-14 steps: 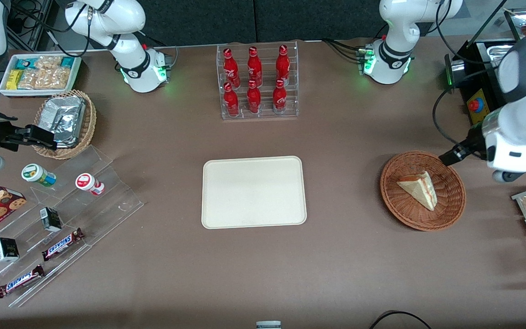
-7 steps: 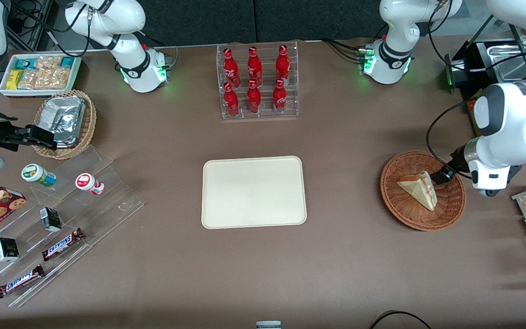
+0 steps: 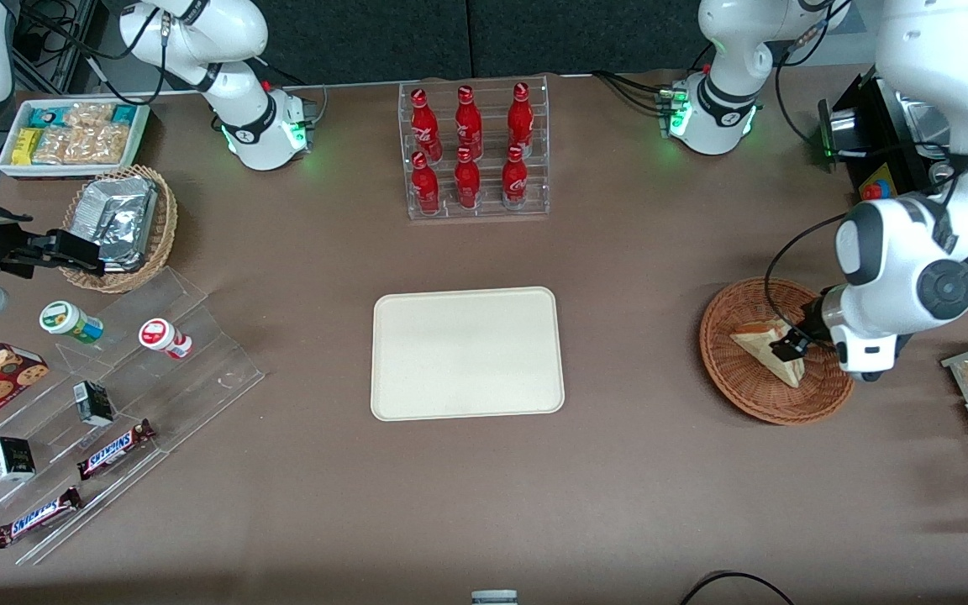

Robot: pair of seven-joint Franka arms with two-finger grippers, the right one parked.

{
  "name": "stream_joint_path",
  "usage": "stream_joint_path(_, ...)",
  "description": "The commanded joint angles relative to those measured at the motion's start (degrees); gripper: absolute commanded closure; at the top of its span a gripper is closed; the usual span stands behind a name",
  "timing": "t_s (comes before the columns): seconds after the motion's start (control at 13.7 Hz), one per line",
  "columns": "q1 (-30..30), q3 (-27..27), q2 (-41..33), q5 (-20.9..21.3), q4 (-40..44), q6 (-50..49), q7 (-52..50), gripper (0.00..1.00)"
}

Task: Place sandwich from basket to tray
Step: 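Close the left gripper on the triangular sandwich and lift it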

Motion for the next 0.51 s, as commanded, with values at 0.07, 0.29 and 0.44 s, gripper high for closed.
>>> stream_joint_path(0.07,-0.26,0.01,3.21,-0.7,-2.38,6.75,-0.93,0.0)
stream_joint_path(0.29,-0.26,0.01,2.78,-0.61,-4.76,10.2,-0.84,0.66)
stream_joint_path(0.44,-0.17,0.1,0.85,-0.61,-3.11,6.71,-0.67,0.89)
